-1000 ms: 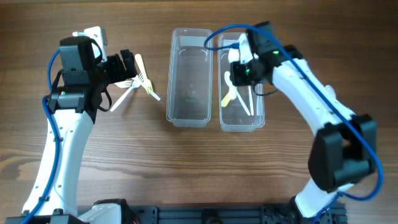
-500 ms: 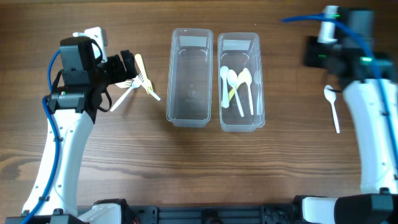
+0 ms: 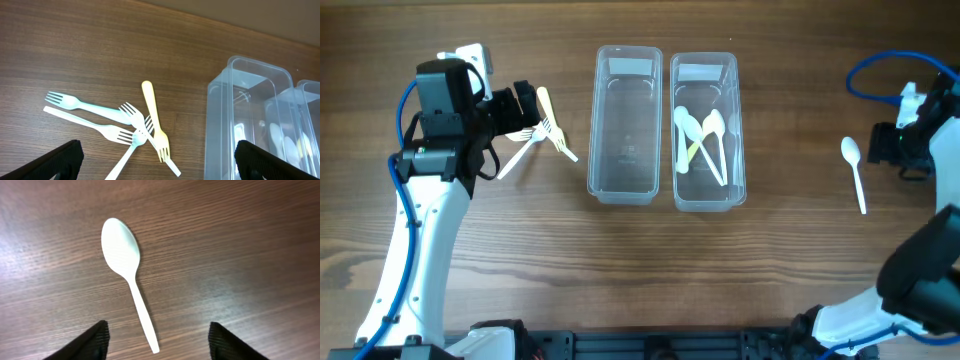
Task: Pack container
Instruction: 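Reach the right gripper to the last white spoon and grasp it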
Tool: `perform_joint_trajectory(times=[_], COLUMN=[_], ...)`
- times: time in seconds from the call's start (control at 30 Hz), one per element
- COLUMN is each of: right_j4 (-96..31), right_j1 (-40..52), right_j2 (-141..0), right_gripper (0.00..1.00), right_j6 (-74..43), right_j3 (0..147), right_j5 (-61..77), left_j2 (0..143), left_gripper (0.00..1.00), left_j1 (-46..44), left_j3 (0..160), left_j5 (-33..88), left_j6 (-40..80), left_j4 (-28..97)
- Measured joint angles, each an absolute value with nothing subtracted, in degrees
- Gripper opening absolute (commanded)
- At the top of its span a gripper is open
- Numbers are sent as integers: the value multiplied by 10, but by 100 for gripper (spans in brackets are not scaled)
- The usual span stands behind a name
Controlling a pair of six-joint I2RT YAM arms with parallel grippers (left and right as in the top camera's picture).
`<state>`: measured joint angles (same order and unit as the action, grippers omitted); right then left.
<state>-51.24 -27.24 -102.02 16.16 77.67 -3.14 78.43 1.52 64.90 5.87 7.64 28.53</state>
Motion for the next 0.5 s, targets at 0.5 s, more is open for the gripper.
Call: perform_joint_trajectory(times=[0.5], right_j4=[-484], right_j1=[-280], right_j2=[-1140], right_gripper=[45], right_j6=[232], right_j3=[776], right_j5=[36], left_j2=[784], left_gripper=[100], left_j1=[15], left_j3=[649], left_j5=[59], left_j6=[76], left_j4=[298])
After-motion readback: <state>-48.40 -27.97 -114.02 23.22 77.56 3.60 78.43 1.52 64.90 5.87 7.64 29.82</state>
